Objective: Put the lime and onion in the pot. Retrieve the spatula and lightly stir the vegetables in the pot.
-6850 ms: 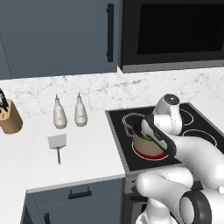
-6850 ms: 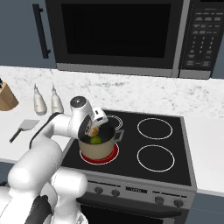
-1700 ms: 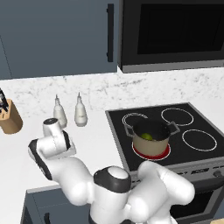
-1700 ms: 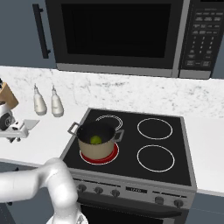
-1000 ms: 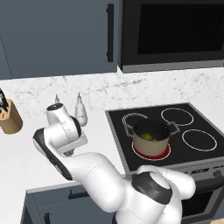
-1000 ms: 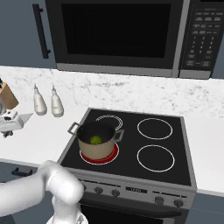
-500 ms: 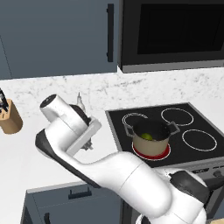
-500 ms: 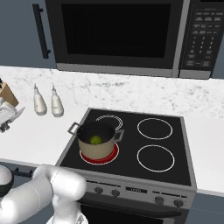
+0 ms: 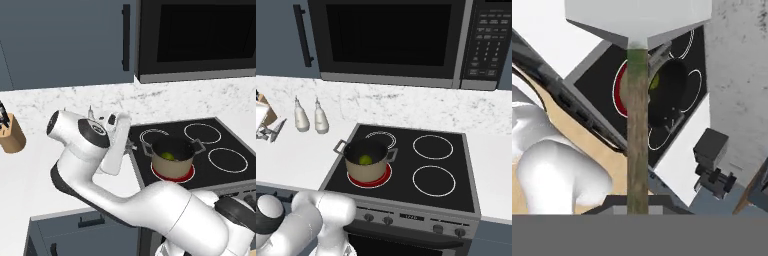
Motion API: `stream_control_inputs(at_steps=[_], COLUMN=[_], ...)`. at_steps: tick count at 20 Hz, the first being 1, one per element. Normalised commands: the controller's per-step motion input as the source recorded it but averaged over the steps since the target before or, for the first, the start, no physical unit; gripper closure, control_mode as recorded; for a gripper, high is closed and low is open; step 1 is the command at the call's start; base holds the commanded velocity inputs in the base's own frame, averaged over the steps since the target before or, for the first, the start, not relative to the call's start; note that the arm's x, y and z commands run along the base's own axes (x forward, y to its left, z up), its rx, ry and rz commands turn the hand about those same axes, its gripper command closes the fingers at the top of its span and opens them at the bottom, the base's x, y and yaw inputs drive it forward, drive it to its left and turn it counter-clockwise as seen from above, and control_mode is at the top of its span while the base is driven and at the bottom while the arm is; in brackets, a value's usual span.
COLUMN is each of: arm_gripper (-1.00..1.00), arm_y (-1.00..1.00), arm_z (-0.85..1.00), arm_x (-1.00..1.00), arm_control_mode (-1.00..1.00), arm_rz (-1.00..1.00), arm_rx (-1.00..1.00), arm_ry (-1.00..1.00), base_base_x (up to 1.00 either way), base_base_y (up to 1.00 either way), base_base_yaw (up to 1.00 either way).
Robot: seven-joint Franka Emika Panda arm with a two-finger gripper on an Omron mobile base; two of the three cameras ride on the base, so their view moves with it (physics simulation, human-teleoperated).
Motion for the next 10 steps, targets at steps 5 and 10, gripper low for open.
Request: stream_control_inputs(at_steps=[5,10], arm_gripper=[1.00,1.00], arm_y=[-1.00,-1.00], arm_z=[0.68,0.62], arm_x=[-0.17,-0.12], arm_control_mode=[-1.00,-1.00], arm_rz=[0.21,0.12], arm_rx=[-0.40,-0.26], arm_ry=[0.00,0.00], base_base_x=[0.00,0.00], base_base_y=[0.00,0.00], base_base_yaw=[0.00,0.00])
